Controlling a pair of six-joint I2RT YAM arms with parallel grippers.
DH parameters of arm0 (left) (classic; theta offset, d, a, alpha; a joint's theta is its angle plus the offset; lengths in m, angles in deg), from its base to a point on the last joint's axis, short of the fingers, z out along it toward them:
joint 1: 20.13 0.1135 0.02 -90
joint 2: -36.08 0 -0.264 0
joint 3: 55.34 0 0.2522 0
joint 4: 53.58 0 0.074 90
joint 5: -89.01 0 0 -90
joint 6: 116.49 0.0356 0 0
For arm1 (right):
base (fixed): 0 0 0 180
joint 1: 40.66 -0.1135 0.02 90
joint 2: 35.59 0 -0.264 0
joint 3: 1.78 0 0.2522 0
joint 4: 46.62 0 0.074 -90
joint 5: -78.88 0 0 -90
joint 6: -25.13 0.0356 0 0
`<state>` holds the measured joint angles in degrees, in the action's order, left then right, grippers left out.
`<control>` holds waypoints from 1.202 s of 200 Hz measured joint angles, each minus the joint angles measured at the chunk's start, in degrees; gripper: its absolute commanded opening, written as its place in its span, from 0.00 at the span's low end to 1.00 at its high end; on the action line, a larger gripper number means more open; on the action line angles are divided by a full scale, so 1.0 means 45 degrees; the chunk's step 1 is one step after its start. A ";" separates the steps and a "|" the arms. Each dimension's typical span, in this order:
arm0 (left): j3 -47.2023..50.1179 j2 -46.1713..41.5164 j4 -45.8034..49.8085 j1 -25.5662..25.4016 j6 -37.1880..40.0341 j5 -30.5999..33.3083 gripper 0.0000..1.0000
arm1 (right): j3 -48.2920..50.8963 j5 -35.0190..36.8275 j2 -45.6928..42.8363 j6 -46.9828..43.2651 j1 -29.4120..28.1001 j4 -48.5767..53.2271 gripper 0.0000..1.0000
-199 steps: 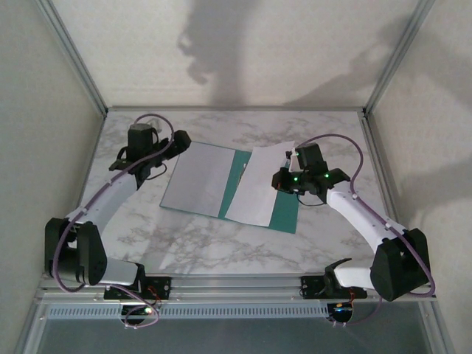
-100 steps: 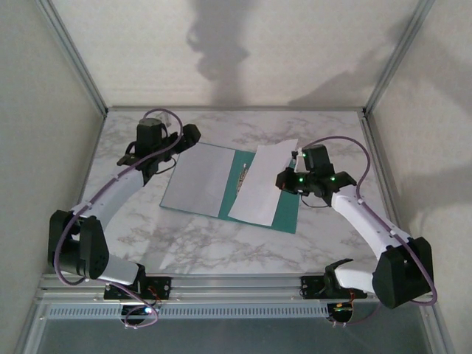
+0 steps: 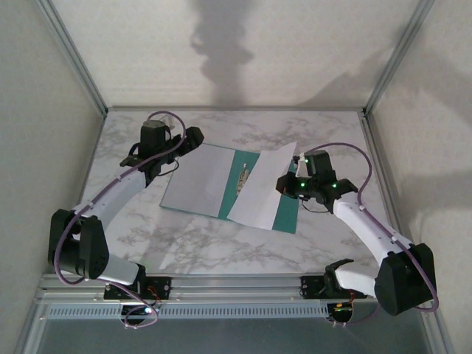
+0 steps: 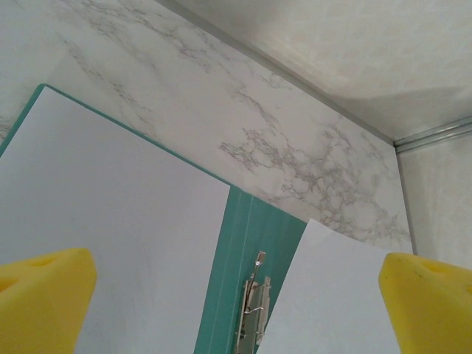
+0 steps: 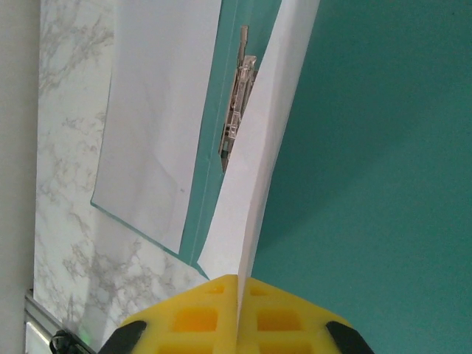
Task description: Put the files into the folder
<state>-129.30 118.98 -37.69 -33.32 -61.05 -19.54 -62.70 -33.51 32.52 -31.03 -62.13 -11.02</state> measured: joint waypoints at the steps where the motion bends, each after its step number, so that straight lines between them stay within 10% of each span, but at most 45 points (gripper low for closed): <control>1: 0.0000 -0.0005 0.0005 -0.0005 0.0000 0.0015 0.98 | 0.0005 0.0000 0.0000 0.0000 0.0005 0.0000 0.04; 240: -0.0097 -0.0316 0.1030 -0.0005 0.0053 0.0743 0.98 | 0.1175 -0.0724 -0.0175 -0.0146 0.0971 -0.0665 0.03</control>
<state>-129.74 117.56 -33.06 -33.34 -60.81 -16.19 -57.41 -36.76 31.74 -31.68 -57.76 -14.01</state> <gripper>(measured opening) 0.981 0.056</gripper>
